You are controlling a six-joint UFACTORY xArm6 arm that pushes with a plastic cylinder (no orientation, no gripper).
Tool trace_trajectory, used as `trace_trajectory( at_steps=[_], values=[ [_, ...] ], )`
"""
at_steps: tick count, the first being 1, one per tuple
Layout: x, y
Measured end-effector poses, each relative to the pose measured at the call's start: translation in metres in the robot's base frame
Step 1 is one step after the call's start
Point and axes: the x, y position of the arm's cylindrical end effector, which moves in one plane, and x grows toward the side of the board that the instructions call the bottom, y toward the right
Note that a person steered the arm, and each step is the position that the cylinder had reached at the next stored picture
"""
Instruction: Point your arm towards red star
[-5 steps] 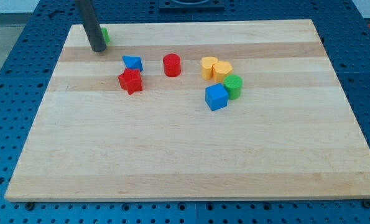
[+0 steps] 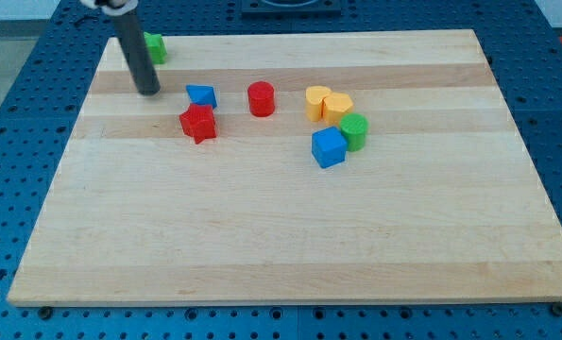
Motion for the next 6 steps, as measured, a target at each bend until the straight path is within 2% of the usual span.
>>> trace_trajectory(
  at_steps=[1, 2, 3, 4, 5, 6],
  values=[
    [0.058, 0.007],
    [0.104, 0.056],
    [0.113, 0.138],
    [0.094, 0.175],
    [0.062, 0.169],
    [0.052, 0.146]
  ],
)
